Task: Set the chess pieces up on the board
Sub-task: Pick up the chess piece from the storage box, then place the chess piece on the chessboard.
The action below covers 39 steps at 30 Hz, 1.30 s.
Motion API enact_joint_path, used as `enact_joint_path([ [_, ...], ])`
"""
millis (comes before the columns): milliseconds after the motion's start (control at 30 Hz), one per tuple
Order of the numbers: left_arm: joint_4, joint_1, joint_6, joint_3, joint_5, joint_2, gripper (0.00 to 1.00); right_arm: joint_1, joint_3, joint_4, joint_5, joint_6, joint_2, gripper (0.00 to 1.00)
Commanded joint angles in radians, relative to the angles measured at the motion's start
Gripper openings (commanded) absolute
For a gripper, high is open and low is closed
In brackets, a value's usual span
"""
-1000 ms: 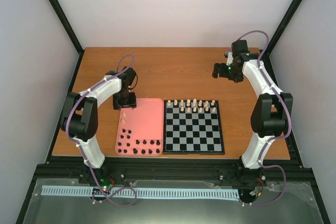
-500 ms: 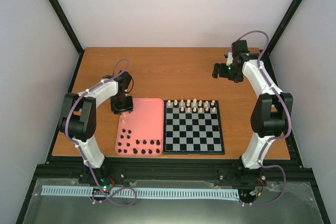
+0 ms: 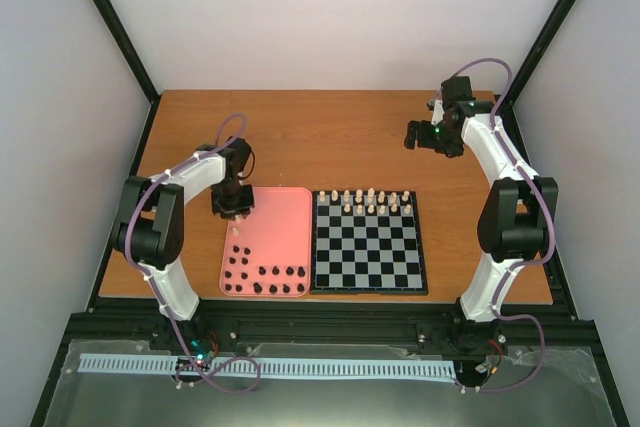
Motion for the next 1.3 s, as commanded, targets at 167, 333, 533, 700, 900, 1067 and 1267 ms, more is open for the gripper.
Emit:
enact_joint_path([
  [167, 0.008, 0.005, -0.002, 0.015, 0.001, 0.023, 0.19, -0.006, -0.004, 0.000, 0.011, -0.012, 0.010, 1.00],
  [333, -0.004, 0.005, 0.004, 0.023, -0.008, 0.040, 0.04, -0.006, -0.005, -0.002, 0.012, -0.013, 0.007, 1.00],
  [533, -0.080, -0.013, 0.033, 0.102, 0.009, 0.008, 0.01, -0.006, -0.007, -0.001, 0.011, -0.011, 0.004, 1.00],
  [700, -0.185, -0.165, 0.048, 0.242, 0.074, -0.007, 0.01, -0.005, -0.004, -0.002, 0.015, -0.012, 0.007, 1.00],
  [900, -0.235, -0.358, 0.026, 0.431, 0.158, 0.081, 0.01, -0.006, -0.002, -0.002, 0.023, -0.014, 0.007, 1.00],
  [1067, -0.273, -0.457, 0.070, 0.584, 0.168, 0.205, 0.01, -0.006, -0.003, -0.001, 0.024, -0.015, 0.008, 1.00],
  [1267, -0.273, -0.500, 0.106, 0.689, 0.152, 0.345, 0.01, -0.006, 0.004, -0.002, 0.026, -0.016, 0.005, 1.00],
])
